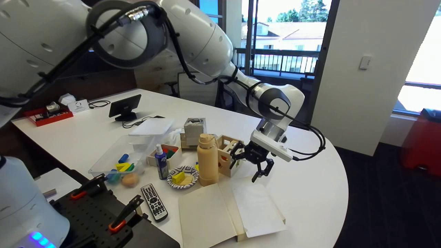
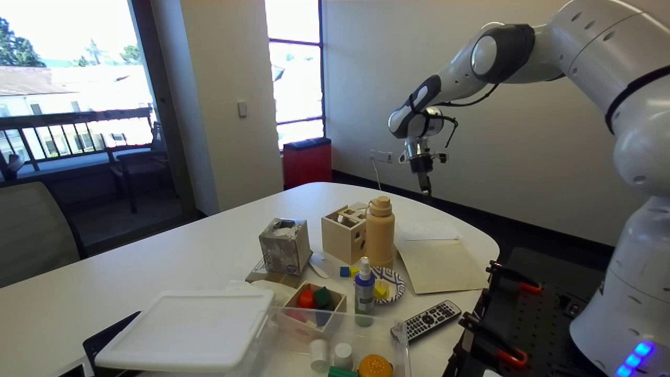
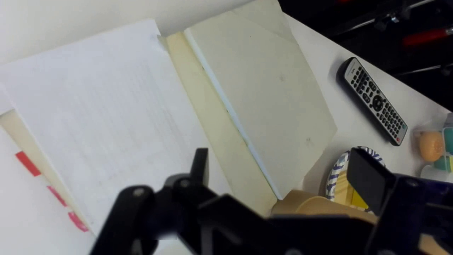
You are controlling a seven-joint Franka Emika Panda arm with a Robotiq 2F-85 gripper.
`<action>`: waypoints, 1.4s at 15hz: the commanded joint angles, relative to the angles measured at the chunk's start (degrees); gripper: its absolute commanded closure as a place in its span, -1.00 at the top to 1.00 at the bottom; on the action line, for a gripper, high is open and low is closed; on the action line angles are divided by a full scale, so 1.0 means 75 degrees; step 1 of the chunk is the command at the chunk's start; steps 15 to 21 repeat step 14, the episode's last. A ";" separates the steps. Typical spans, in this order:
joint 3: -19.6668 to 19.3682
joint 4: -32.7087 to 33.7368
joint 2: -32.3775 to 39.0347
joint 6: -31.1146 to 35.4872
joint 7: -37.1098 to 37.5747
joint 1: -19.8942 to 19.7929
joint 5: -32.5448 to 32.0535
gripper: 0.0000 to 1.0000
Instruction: Open the blue book.
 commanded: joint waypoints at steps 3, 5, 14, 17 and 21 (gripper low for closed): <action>-0.0261 -0.2448 -0.1892 0.1441 0.0508 0.0165 0.0445 1.00; -0.0384 -0.3126 -0.2444 0.1731 0.0692 0.0297 0.0461 1.00; -0.0963 -0.5644 -0.4437 0.2992 0.1796 0.1081 0.0387 1.00; -0.0963 -0.5644 -0.4437 0.2992 0.1796 0.1081 0.0387 1.00; -0.0963 -0.5644 -0.4437 0.2992 0.1796 0.1081 0.0387 1.00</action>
